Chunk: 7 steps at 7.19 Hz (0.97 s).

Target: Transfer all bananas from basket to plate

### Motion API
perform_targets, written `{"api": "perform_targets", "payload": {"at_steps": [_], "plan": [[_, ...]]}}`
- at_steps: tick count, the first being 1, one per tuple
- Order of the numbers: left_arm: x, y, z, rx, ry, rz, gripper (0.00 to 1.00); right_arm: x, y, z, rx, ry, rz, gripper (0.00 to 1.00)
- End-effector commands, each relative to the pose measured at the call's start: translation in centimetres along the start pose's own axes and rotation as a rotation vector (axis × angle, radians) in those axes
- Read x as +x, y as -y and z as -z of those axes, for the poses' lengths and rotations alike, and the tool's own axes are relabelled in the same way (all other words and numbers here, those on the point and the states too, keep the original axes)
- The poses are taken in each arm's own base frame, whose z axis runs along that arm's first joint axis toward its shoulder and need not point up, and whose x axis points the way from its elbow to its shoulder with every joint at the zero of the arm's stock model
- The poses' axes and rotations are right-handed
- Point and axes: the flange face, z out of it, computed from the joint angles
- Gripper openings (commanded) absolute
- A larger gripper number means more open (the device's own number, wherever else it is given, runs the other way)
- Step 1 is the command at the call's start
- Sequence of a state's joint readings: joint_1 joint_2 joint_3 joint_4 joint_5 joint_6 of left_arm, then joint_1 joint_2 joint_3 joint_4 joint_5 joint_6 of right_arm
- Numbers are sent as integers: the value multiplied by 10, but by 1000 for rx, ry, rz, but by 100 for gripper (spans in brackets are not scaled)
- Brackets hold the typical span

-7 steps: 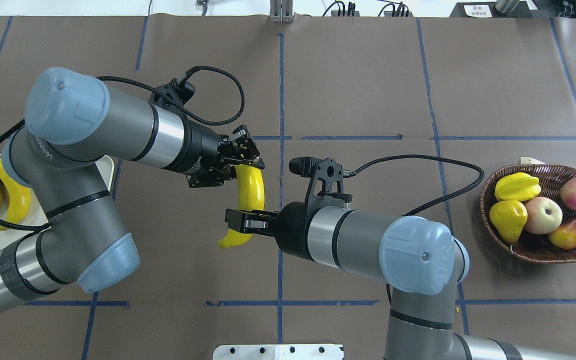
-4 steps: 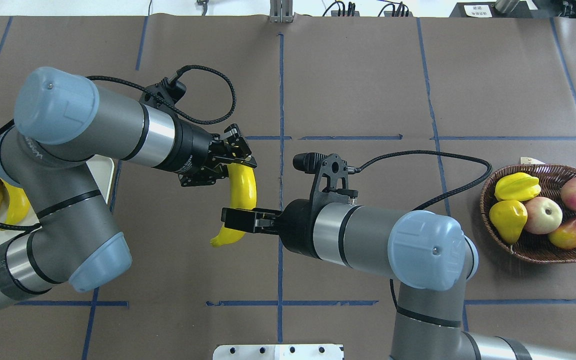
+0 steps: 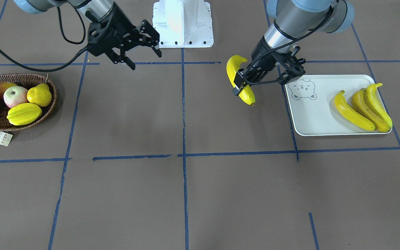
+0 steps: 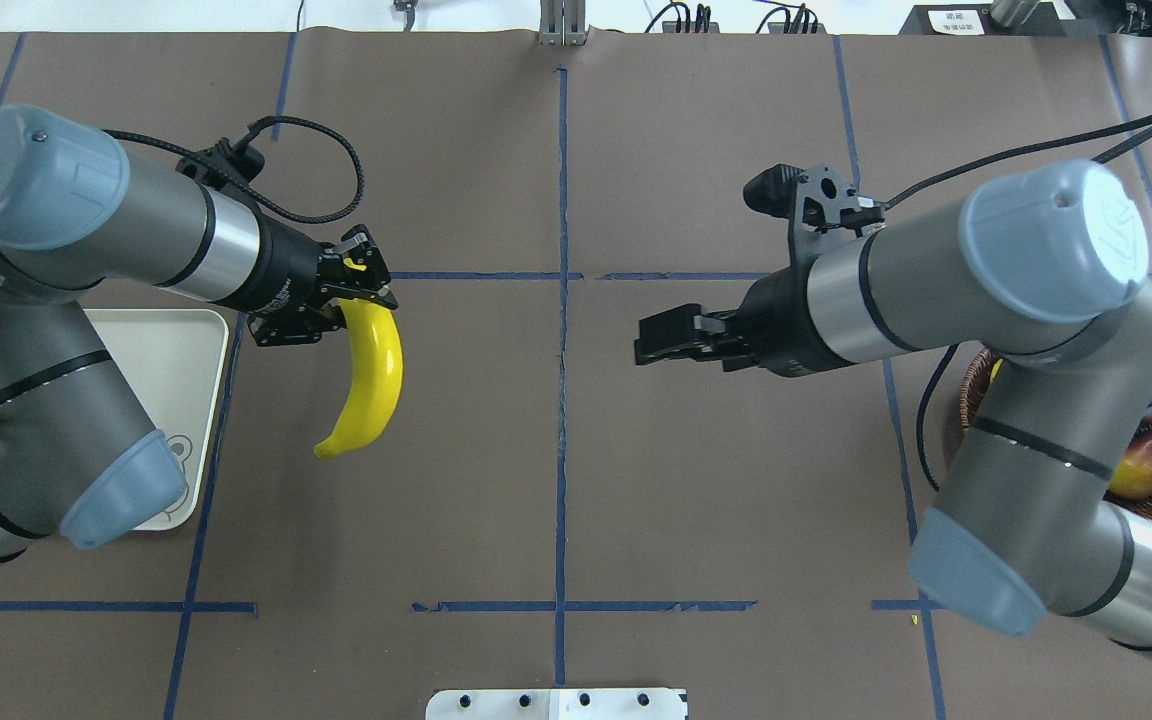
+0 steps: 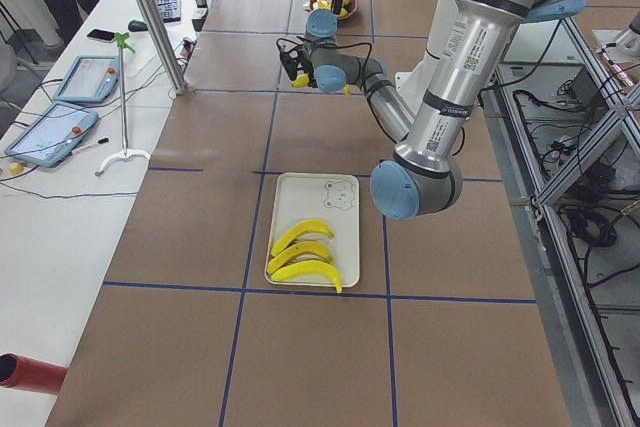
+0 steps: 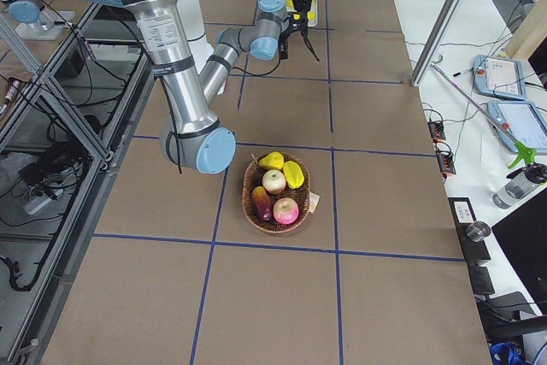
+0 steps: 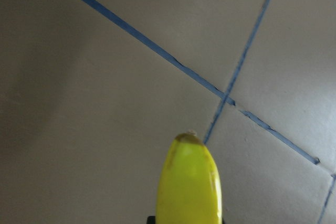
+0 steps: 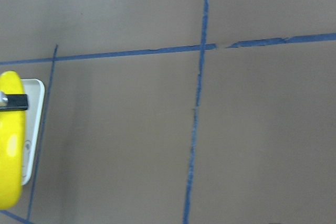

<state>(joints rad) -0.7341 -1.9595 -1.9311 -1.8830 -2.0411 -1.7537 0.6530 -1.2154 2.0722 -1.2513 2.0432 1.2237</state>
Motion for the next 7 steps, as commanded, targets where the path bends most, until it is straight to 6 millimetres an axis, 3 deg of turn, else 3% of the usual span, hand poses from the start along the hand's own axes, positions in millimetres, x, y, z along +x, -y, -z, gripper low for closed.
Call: {"api": "perform_targets", "payload": {"at_steps": [1,2,4,5,6,7], "plan": [[-60,36,16,64,233,-52,0,92,24,21,-68,-171,96,100],[-85,47,28,76,330,-90,0,130,33,36,-122,-230,147,100],[-156,89,43,134,405,-17,0,211,30,58,-182,-320,271,100],[-182,103,47,153,414,17,0,252,29,78,-200,-350,343,100],[-197,121,53,181,407,62,0,287,28,101,-213,-358,380,100],[-207,137,46,220,380,202,0,308,26,117,-222,-346,395,100]]}}
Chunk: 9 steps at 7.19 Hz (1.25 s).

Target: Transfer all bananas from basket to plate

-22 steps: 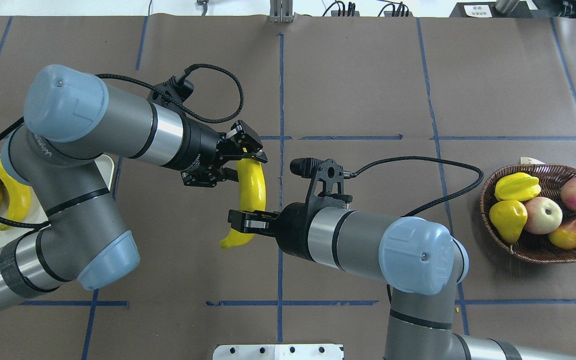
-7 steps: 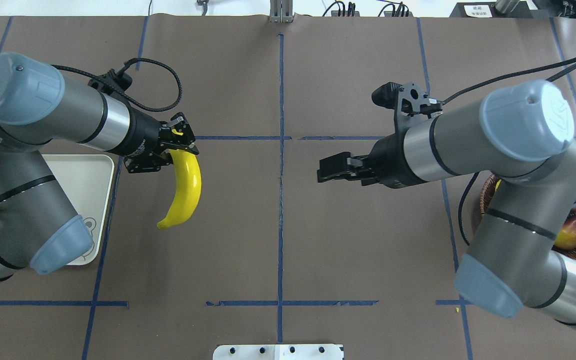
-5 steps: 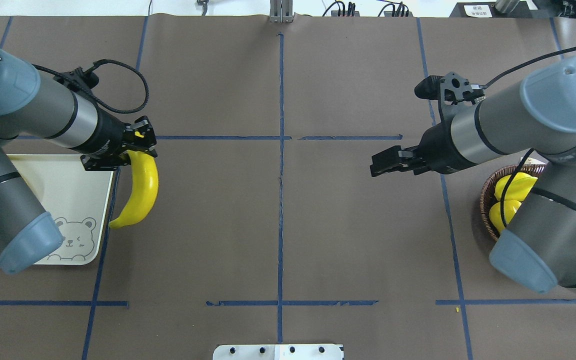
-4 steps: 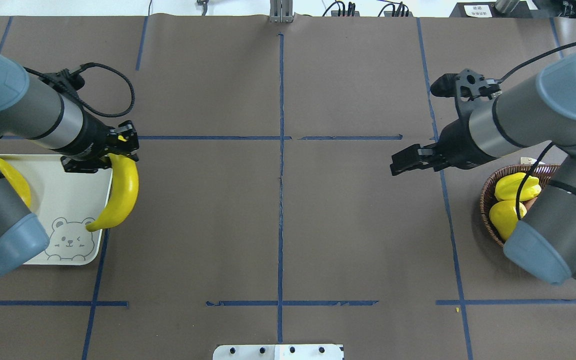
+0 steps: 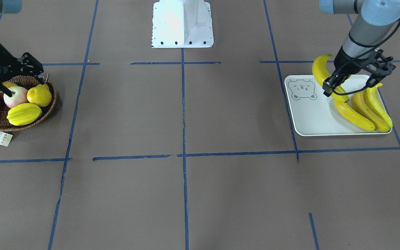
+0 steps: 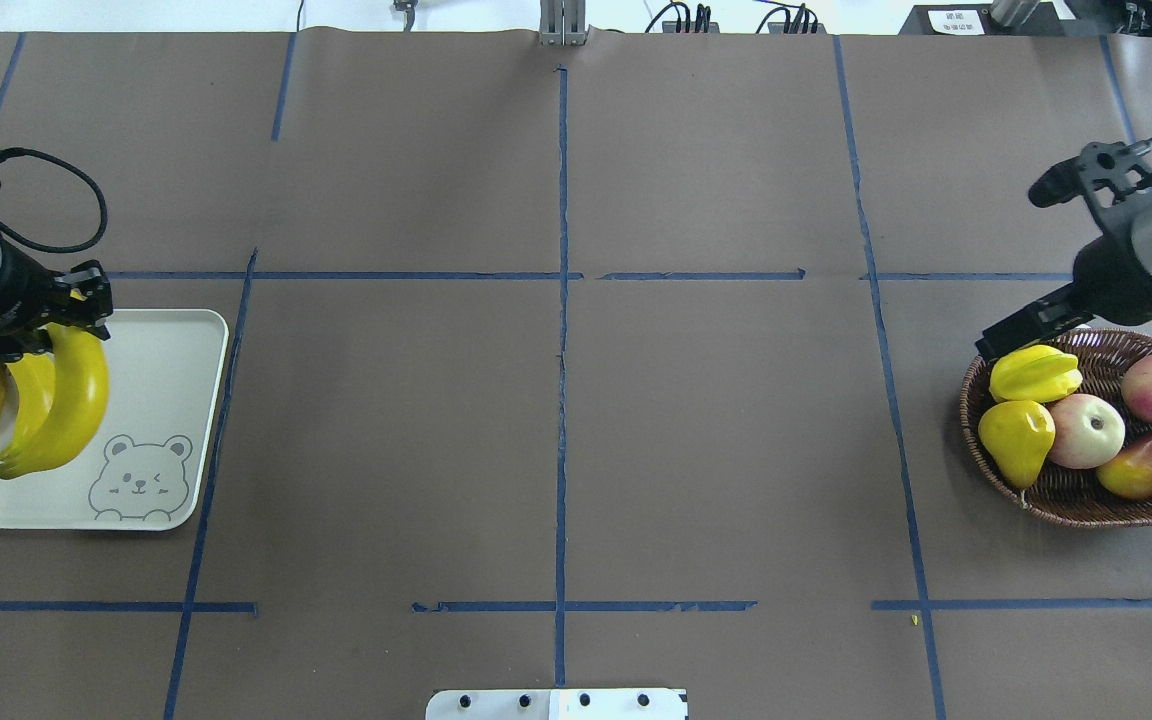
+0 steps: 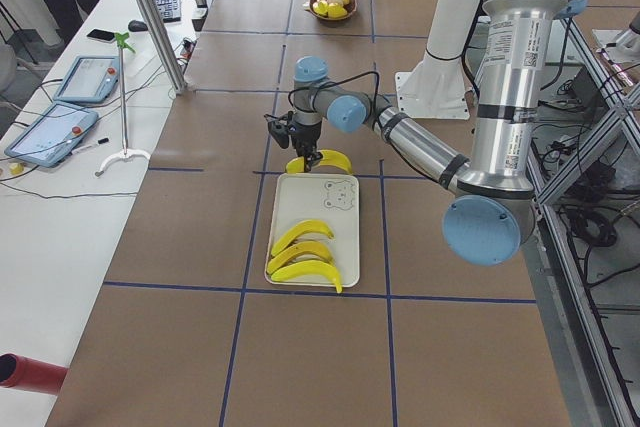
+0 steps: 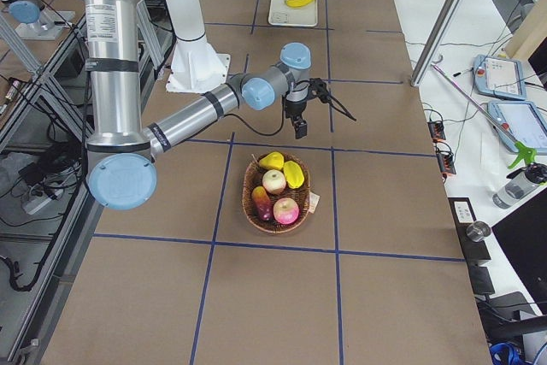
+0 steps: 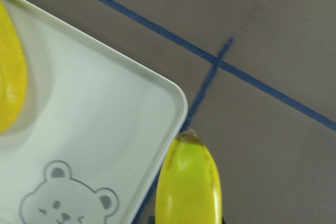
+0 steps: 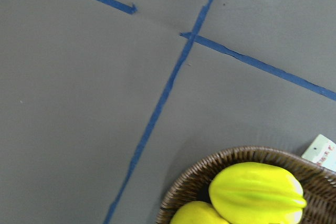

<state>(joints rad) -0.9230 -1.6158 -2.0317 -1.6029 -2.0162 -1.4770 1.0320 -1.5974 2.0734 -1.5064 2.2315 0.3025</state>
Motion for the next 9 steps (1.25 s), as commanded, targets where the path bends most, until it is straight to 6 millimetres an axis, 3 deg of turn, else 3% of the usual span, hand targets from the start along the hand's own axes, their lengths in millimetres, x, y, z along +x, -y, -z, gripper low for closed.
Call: {"api": "perform_targets", "payload": {"at_steps": [1,3,4,7,8,9], "plan": [[-14,31,-34,16,-58,242,0,40,-22,9,-11,3,39,100],[-29,57,-84,36,-93,260,0,45,-23,5,-19,-1,32,100],[-31,61,-88,56,-86,272,3,44,-24,5,-18,1,33,100],[-47,79,-123,111,-97,337,14,43,-22,5,-17,2,36,100],[-52,83,-129,114,-95,320,48,43,-23,6,-16,1,35,100],[-50,82,-125,114,-114,296,99,44,-24,6,-18,1,33,100]]}}
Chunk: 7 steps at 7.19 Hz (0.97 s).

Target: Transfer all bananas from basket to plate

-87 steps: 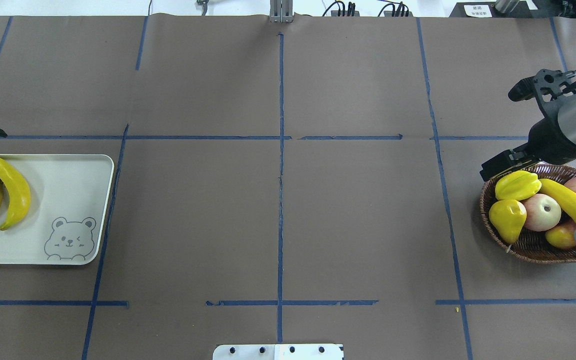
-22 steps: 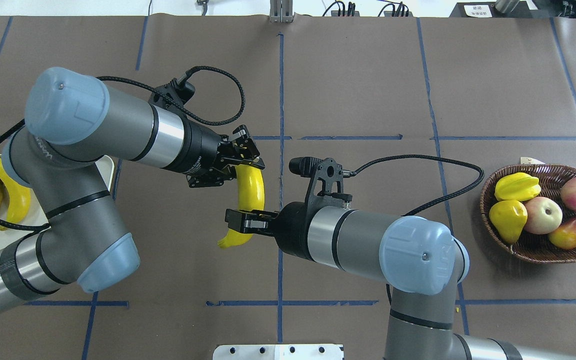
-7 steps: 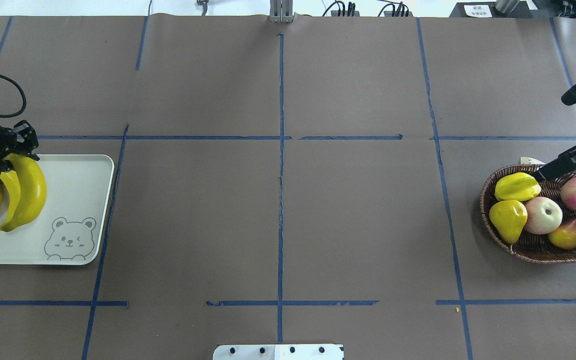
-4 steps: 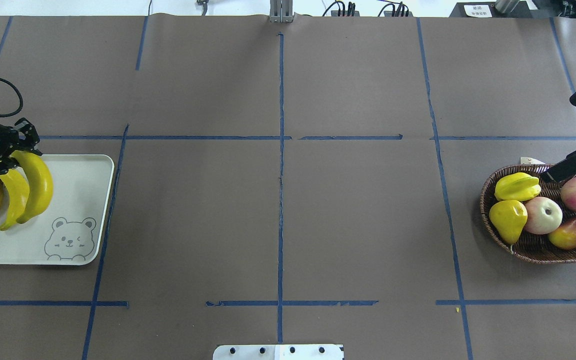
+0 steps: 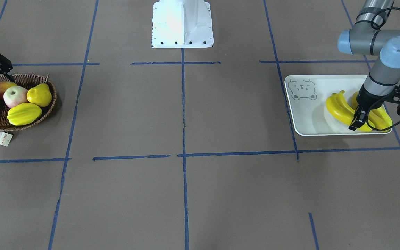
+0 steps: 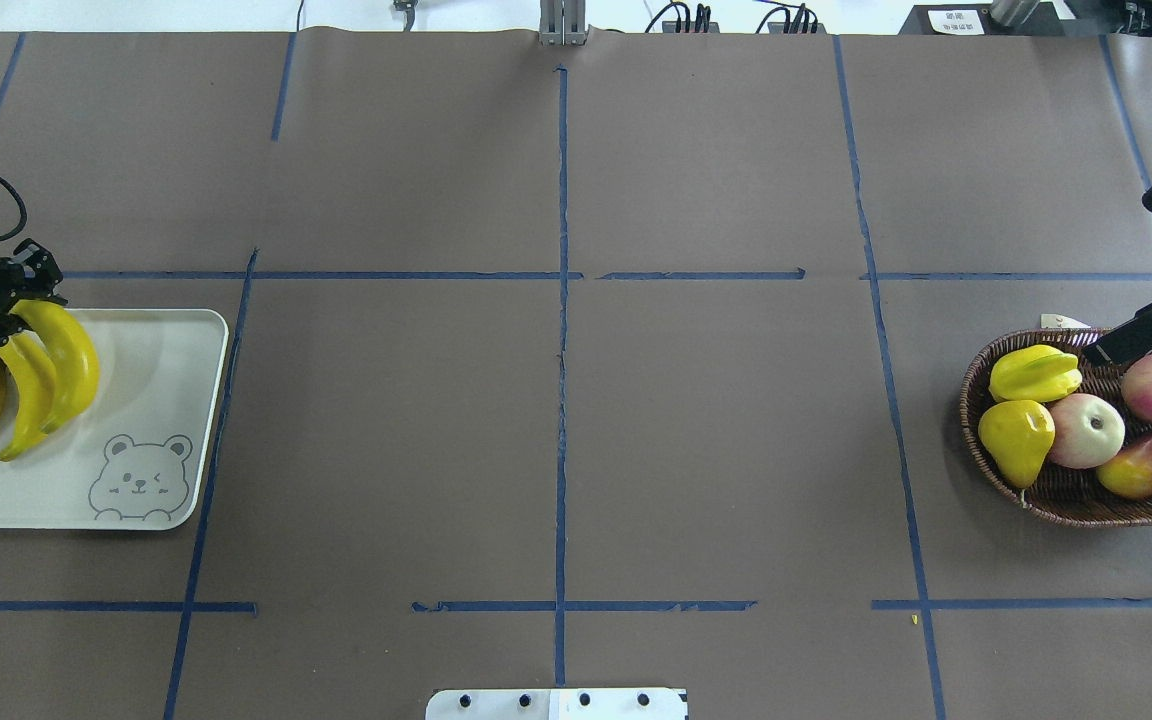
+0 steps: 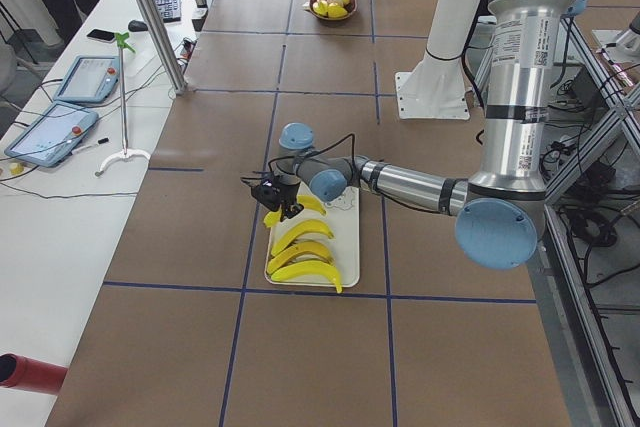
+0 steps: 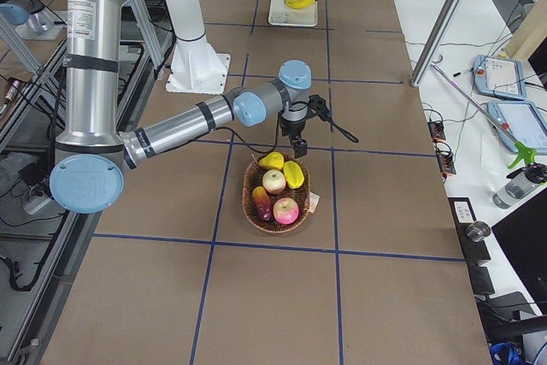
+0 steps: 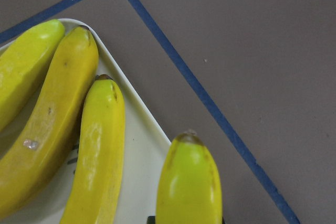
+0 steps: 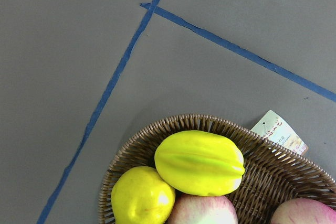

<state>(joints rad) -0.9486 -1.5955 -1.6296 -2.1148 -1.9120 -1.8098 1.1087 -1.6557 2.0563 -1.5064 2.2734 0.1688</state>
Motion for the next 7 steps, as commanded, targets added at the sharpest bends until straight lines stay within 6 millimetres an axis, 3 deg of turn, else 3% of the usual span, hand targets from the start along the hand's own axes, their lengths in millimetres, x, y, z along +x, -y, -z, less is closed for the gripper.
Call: {"api": "perform_targets", "payload": {"at_steps": [1,2,3,5,7], "plan": [[-5,0,4,-10,-18,-28,100,1,-1,0,-1,0,-1,100],[-1,-5,17,-27,-34,-55,100,1,-2,1,0,-1,-2,100],[-15,-1,35,-82,-36,-131,100,5,-4,0,-3,-3,-10,100],[-52,37,71,-109,-62,-401,100,28,-22,4,-8,-22,-21,100],[-108,72,72,-87,-16,-687,100,64,-50,14,-8,-46,3,100]]}}
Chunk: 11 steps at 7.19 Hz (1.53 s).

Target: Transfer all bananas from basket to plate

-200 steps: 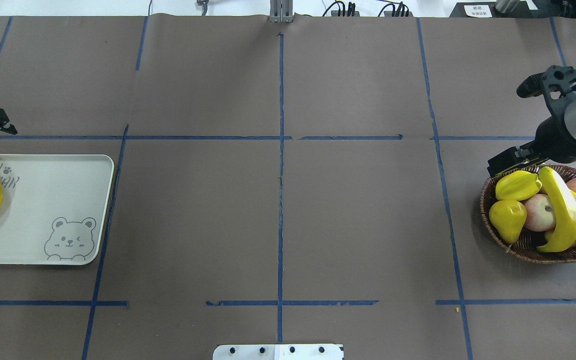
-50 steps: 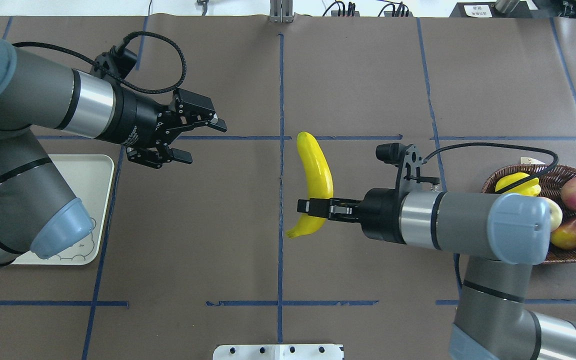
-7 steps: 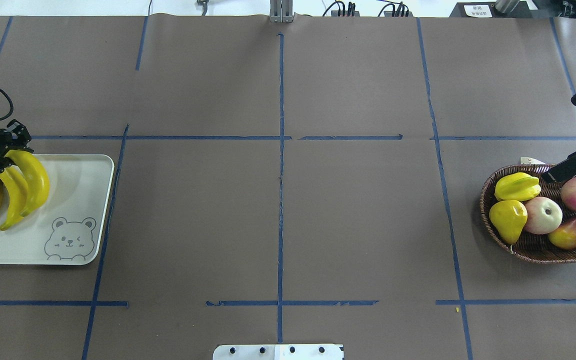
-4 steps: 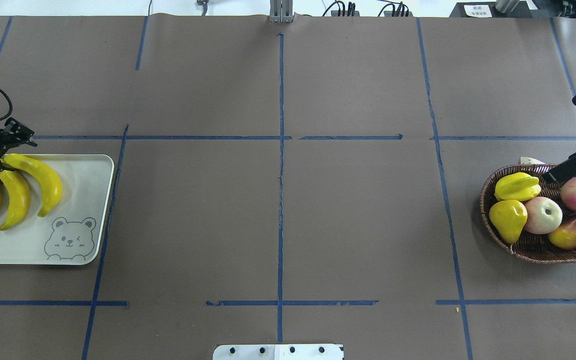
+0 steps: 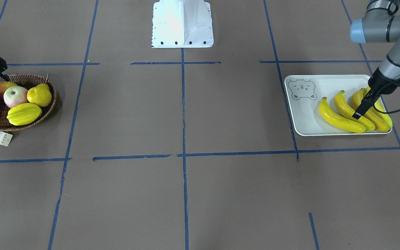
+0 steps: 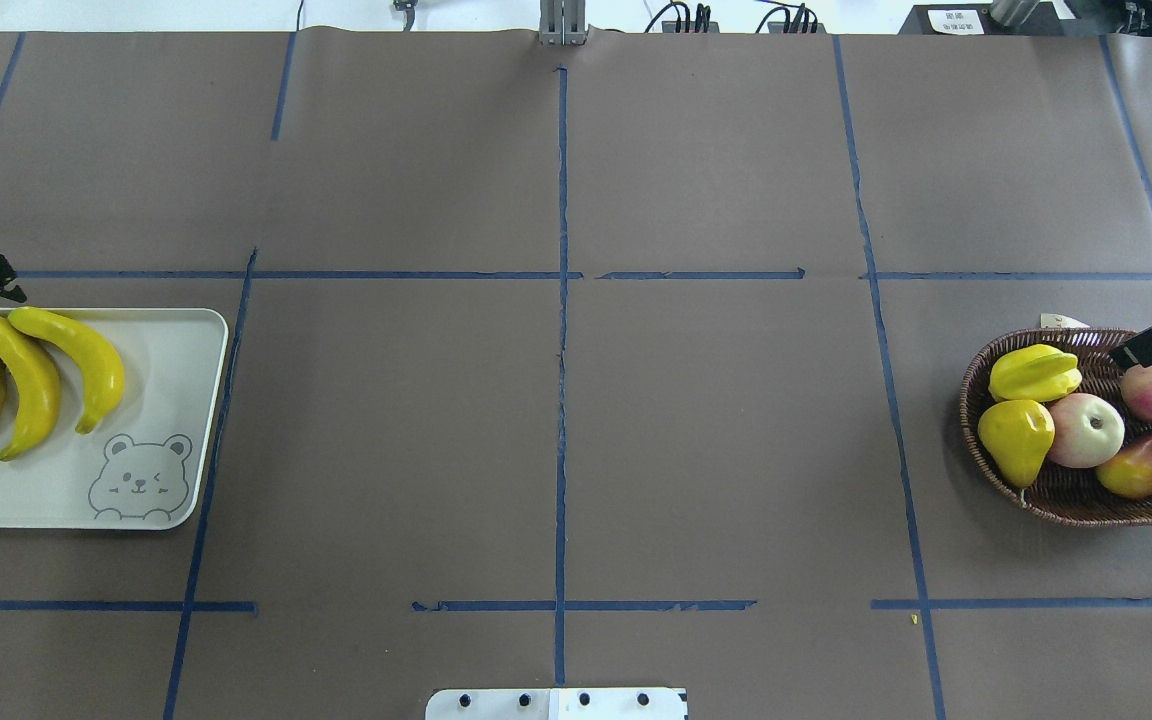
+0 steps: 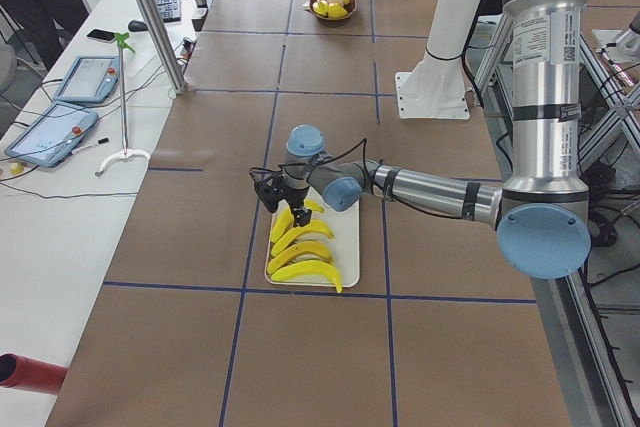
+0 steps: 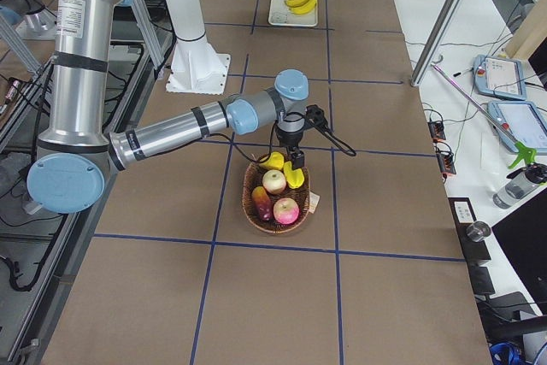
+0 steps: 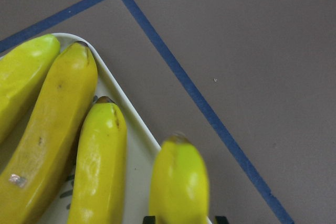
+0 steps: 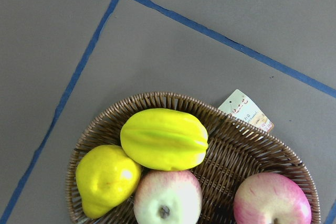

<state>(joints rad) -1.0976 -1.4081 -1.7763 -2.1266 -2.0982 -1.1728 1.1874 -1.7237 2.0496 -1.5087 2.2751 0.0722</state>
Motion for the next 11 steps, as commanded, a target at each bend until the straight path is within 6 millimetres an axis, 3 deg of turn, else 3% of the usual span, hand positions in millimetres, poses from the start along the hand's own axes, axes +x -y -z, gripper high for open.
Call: {"api": "perform_targets", "payload": {"at_steps": [1,3,5,6,8,9,10,11], "plan": [[-59,12,17,4,37,-281,100,45,-30,9,5,2,22,100],[-100,39,43,-28,92,-479,100,105,-60,12,22,27,41,100],[-138,58,68,-108,83,-610,100,143,-82,6,12,18,21,100],[-151,59,74,-162,50,-606,100,152,-89,10,8,16,-15,100],[-151,53,84,-198,-12,-575,100,162,-105,12,-11,19,-76,100],[-148,47,90,-213,-19,-559,100,165,-120,6,-36,19,-106,100],[-166,49,99,-183,-11,-529,100,167,-131,0,-53,24,-145,100],[-172,45,99,-187,-8,-520,100,173,-135,-7,-66,30,-176,99]]}}
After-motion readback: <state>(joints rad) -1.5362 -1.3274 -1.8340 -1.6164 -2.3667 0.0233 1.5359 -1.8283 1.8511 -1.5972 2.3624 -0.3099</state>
